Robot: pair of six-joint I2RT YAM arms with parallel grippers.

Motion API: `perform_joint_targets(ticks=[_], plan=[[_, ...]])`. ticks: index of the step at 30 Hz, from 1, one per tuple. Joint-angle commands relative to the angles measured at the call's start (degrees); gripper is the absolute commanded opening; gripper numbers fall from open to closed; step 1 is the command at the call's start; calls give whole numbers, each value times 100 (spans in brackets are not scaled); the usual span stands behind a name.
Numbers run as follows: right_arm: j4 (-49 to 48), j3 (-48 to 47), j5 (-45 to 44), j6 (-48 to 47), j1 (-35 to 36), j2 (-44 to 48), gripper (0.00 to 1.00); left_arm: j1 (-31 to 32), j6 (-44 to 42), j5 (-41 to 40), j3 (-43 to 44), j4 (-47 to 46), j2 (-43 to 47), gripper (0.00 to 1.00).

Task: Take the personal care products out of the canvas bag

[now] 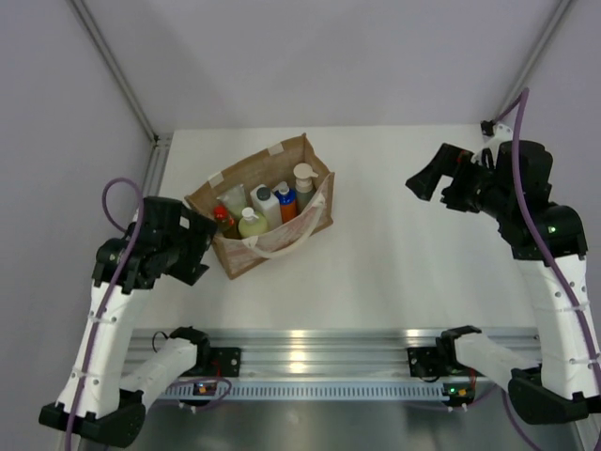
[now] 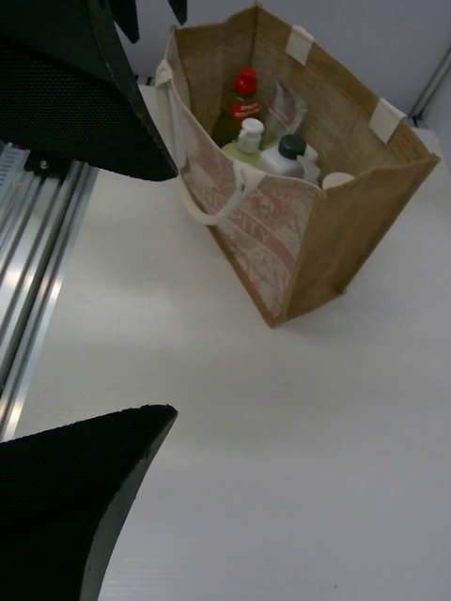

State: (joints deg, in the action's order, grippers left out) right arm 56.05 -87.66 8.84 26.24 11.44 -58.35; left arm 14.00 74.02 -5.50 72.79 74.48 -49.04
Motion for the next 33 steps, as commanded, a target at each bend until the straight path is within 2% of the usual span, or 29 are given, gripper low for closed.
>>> perform_joint_targets(ticks=[1, 7, 11, 12, 15, 21, 22, 25, 26, 33], plan=[[-542, 90, 802, 74, -54, -37, 100, -20, 579, 103, 138, -557, -62, 99], [-841, 214, 1321, 74, 68, -141, 99, -3, 666, -31, -369, -803, -220, 99], [-885, -259, 1261, 92, 656, -510, 100, 138, 833, -30, -810, -1303, -273, 98], [-885, -548, 1191, 83, 1023, -607, 99, 251, 860, -91, -863, -1365, -291, 95], [-868, -1032, 620, 48, 1849, -1020, 99, 497, 895, -180, -1074, -1646, -361, 79], [-859, -1823, -355, -31, 3222, -1960, 100, 1069, 1167, -505, -1469, -1744, -423, 66], [-850, -1956, -574, -101, 3381, -2248, 99, 1096, 1220, -522, -1531, -1744, -379, 56], [-754, -2500, -848, -224, 3944, -2924, 99, 1219, 1396, -523, -1768, -1735, -238, 47], [-667, -2624, -858, -251, 4110, -3076, 100, 1245, 1440, -523, -1821, -1726, -151, 39], [-631, -3108, -1165, -637, 4419, -4070, 100, 1333, 1598, -557, -2454, -1717, 359, 34]])
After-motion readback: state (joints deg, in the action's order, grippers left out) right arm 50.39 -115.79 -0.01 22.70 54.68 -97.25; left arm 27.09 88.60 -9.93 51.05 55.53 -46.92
